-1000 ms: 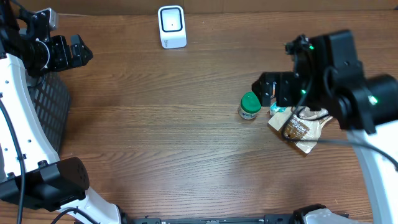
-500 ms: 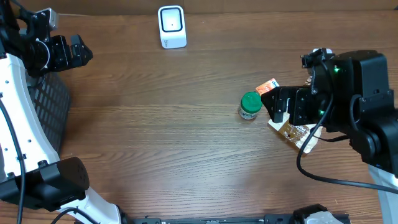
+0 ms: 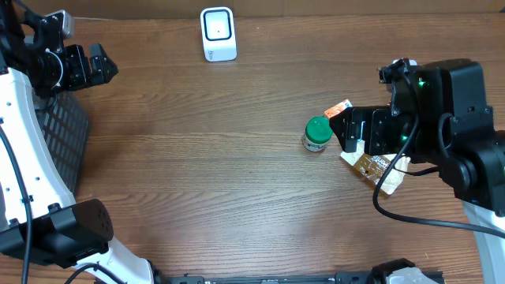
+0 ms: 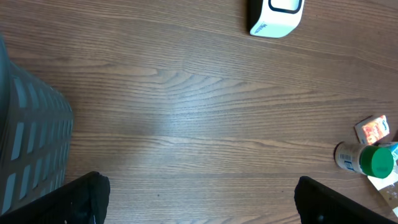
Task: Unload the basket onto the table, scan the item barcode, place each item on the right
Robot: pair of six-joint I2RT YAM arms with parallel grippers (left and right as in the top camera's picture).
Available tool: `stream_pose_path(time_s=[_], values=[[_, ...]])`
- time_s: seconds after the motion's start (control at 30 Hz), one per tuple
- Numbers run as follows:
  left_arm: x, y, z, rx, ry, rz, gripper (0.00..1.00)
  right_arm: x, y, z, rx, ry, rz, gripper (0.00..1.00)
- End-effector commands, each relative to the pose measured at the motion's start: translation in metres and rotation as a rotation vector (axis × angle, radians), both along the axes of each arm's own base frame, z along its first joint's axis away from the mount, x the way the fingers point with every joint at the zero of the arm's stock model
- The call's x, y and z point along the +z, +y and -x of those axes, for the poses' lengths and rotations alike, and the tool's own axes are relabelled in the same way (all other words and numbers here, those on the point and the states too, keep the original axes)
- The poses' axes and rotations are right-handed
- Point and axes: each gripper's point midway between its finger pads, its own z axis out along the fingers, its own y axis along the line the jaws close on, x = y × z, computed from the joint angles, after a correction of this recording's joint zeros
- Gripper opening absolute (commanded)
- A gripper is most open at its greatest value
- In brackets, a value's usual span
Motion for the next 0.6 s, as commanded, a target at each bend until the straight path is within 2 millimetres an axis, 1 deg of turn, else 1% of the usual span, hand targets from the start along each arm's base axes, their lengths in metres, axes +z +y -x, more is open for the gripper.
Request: stream_pose_path(time_s=[0.0, 0.03, 0.13, 0.27, 0.3, 0.4, 0.57], values=[[0.013, 0.0, 0.003, -0.013, -0.038, -0.021, 0.99, 0.013, -0.008, 0.008, -0.017, -0.113, 0.007, 1.0], [0.013, 0.0, 0.003, -0.013, -0.038, -0.021, 0.99, 0.015, -0.011, 0.009, -0.029, -0.167, 0.003, 1.0], [0.013, 0.0, 0.003, -0.013, -0.038, -0.021, 1.0, 0.015, -0.013, 0.013, -0.034, -0.251, -0.021, 1.0], [0.013, 0.0, 0.003, -0.013, -0.038, -0.021, 0.99, 0.019, -0.026, 0.019, -0.08, -0.414, -0.053, 1.0], [0.013, 0.0, 0.003, -0.013, -0.038, -0.021, 1.0, 0.021, -0.032, 0.024, -0.1, -0.483, -0.067, 1.0], [0.013, 0.0, 0.003, -0.013, -0.038, -0.021, 1.0, 0.021, -0.042, 0.034, -0.138, -0.589, -0.084, 1.0], [0.013, 0.0, 0.003, -0.013, -0.038, -0.021, 1.0, 0.017, -0.054, 0.047, -0.18, -0.732, -0.104, 1.0]])
